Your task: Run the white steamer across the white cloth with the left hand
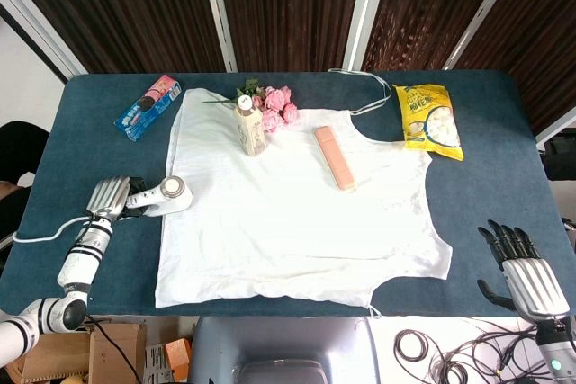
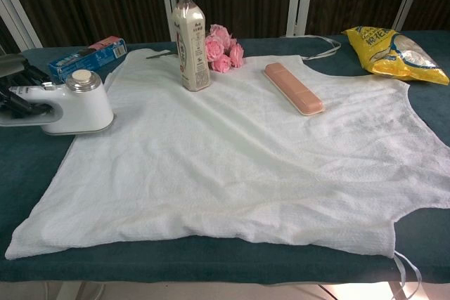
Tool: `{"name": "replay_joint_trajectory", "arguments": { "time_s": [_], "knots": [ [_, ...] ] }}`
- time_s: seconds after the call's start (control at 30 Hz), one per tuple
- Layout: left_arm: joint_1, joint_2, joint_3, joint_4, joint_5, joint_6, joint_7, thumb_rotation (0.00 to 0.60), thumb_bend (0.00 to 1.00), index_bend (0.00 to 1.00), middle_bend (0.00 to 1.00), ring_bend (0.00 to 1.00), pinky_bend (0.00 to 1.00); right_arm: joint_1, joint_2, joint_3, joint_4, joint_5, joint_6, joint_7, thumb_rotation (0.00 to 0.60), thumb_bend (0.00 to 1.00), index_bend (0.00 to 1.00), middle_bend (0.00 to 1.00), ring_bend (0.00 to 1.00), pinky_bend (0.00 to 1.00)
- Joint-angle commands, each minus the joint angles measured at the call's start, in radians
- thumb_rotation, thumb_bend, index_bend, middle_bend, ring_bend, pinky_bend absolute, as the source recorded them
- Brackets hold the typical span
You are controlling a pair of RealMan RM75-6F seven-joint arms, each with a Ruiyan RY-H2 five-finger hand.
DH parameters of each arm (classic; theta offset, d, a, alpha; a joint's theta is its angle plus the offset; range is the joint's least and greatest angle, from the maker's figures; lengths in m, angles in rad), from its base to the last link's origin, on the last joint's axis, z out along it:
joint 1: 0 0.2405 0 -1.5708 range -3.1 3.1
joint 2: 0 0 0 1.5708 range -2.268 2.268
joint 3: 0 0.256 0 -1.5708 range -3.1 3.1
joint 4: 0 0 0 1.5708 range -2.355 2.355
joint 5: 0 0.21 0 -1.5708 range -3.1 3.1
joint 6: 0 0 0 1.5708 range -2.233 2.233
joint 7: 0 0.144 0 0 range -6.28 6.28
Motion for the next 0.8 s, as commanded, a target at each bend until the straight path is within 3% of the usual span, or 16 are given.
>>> {"name": "replay_joint_trajectory", "arguments": {
  "time_s": [0.03,0.27,0.37,0.43,0.57,0.63,0.8],
  "knots": [
    [0.007,-0.014,0.016,0.043,0.043,-0.033,-0.072,0.600,0.45,0.98,0.80,0.76,0.74,0.000,0.001,0.002,0.000,0.002,0.001,0.002,0.600,0.26,0.00,0.00,0.00,0.00],
    [0.009,-0.043,0.051,0.136,0.133,-0.030,-0.122,0.600,0.42,0.77,0.71,0.67,0.67,-0.002,0.005,0.001,0.002,-0.001,0.008,0.013,0.600,0.26,0.00,0.00,0.00,0.00],
    [0.009,-0.035,0.067,0.142,0.153,-0.057,-0.145,0.600,0.34,0.56,0.58,0.54,0.58,-0.003,0.006,0.001,0.002,0.000,0.007,0.012,0.600,0.26,0.00,0.00,0.00,0.00],
    [0.006,-0.026,0.076,0.141,0.151,-0.084,-0.134,0.600,0.23,0.34,0.45,0.39,0.50,-0.003,0.006,0.000,0.001,-0.001,0.006,0.011,0.600,0.26,0.00,0.00,0.00,0.00],
    [0.007,-0.011,0.079,0.125,0.143,-0.101,-0.119,0.600,0.12,0.05,0.19,0.12,0.32,-0.003,0.005,0.001,0.001,-0.001,0.008,0.011,0.600,0.26,0.00,0.00,0.00,0.00],
    [0.010,-0.007,0.078,0.121,0.147,-0.089,-0.112,0.600,0.08,0.00,0.08,0.03,0.22,-0.003,0.005,0.001,0.001,0.000,0.007,0.009,0.600,0.26,0.00,0.00,0.00,0.00],
    [0.020,0.010,0.080,0.096,0.172,-0.054,-0.109,0.600,0.03,0.00,0.02,0.00,0.17,-0.001,0.004,0.001,0.000,0.003,0.003,0.007,0.600,0.26,0.00,0.00,0.00,0.00]
  ]
}}
